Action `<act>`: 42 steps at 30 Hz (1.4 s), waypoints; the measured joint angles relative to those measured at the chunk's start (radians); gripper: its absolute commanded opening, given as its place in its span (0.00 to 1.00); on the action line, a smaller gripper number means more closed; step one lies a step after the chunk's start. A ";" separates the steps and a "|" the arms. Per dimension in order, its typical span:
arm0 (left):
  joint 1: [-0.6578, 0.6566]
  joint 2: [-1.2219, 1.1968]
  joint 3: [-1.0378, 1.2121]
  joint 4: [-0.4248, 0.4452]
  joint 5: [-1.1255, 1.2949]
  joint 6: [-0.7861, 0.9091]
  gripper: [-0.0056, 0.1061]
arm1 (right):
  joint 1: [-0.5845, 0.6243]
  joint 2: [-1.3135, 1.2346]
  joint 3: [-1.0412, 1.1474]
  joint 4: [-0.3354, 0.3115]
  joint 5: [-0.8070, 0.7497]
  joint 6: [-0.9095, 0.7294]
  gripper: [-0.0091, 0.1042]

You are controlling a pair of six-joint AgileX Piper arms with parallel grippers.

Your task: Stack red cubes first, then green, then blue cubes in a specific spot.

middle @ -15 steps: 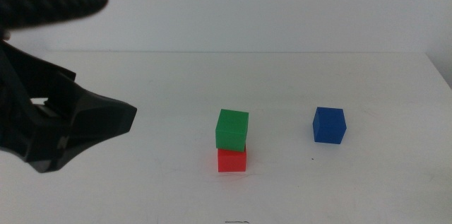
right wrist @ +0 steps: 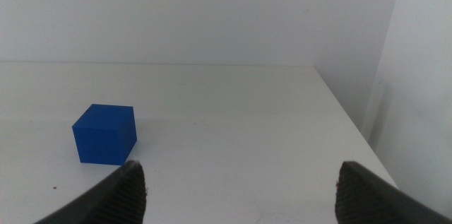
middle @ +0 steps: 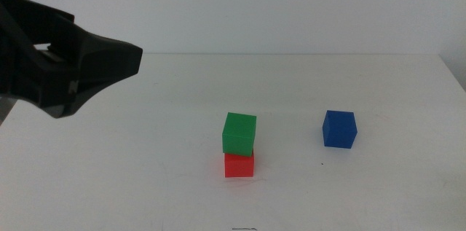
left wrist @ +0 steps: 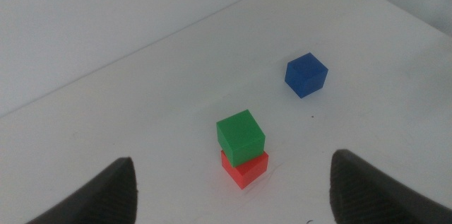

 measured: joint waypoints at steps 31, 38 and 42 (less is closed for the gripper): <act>0.000 0.000 0.000 0.002 -0.006 -0.002 0.89 | 0.000 0.778 -0.773 0.153 0.284 0.090 0.73; 0.000 0.003 0.000 0.002 -0.006 -0.002 0.89 | 0.000 0.966 -0.899 0.235 0.432 0.041 0.73; 0.000 0.004 0.000 0.002 -0.006 -0.002 0.89 | 0.013 1.158 -1.046 0.274 0.563 0.038 0.73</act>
